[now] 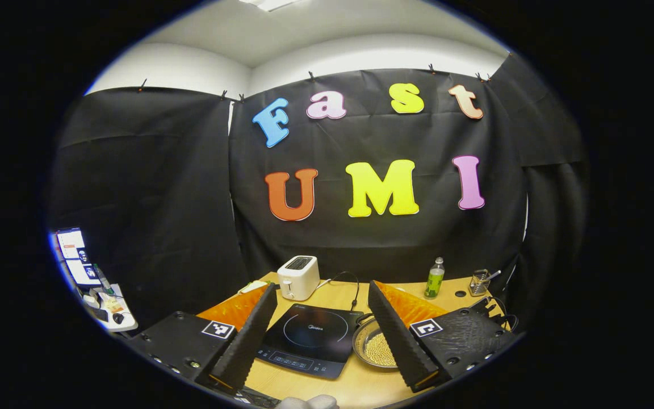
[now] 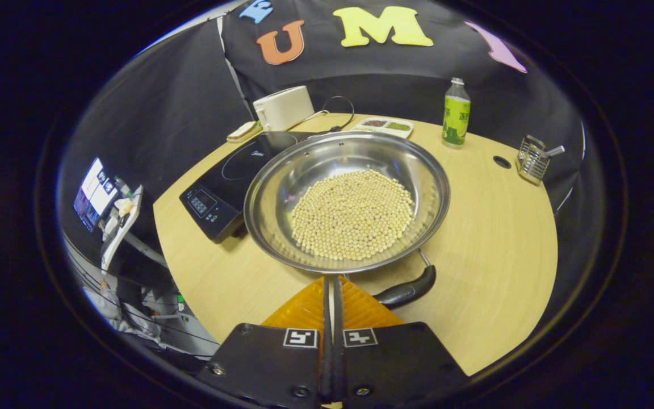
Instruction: First push the handle of the pot to place it horizontally, then grasp the pot with both hands and set it on the induction cooktop.
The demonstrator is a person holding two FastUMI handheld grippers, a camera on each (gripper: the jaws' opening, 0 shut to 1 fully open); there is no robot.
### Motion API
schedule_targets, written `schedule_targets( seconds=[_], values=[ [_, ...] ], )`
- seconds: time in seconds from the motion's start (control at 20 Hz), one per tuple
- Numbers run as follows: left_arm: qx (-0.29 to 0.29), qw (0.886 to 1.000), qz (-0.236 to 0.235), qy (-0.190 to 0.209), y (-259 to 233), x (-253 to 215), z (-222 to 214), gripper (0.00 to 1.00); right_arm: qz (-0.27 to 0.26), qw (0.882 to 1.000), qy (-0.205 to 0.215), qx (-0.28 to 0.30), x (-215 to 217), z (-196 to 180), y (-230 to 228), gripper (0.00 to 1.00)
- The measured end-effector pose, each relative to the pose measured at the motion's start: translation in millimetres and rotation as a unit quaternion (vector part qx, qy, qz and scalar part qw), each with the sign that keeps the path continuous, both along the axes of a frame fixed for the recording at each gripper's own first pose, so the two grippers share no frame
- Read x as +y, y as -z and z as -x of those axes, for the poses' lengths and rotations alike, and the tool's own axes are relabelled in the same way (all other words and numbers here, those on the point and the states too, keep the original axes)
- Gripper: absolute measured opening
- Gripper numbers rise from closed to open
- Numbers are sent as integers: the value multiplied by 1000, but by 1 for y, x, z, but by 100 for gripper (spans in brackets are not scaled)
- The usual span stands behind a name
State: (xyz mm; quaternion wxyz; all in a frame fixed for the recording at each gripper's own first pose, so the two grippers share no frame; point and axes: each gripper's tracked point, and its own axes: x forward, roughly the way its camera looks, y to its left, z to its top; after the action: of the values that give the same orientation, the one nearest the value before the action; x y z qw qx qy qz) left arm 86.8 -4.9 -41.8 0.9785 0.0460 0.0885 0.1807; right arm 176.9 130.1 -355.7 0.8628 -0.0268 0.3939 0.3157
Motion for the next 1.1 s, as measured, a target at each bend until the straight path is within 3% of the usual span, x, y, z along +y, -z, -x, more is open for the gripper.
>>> schedule_targets(
  seconds=[0.3,0.35,0.5,1.1],
  values=[
    [6,1000,2,-13,9,-13,-11,96,8,1000,-5,-9,-27,-24,0,0],
    [8,1000,3,-15,11,-14,-12,96,10,1000,-4,-11,-32,-29,0,4],
    [9,1000,4,-14,14,-23,-19,96,13,1000,8,-12,-47,-44,1,0],
    [16,1000,0,-22,18,-22,-23,96,28,998,49,-35,-87,-102,-5,4]
  ],
)
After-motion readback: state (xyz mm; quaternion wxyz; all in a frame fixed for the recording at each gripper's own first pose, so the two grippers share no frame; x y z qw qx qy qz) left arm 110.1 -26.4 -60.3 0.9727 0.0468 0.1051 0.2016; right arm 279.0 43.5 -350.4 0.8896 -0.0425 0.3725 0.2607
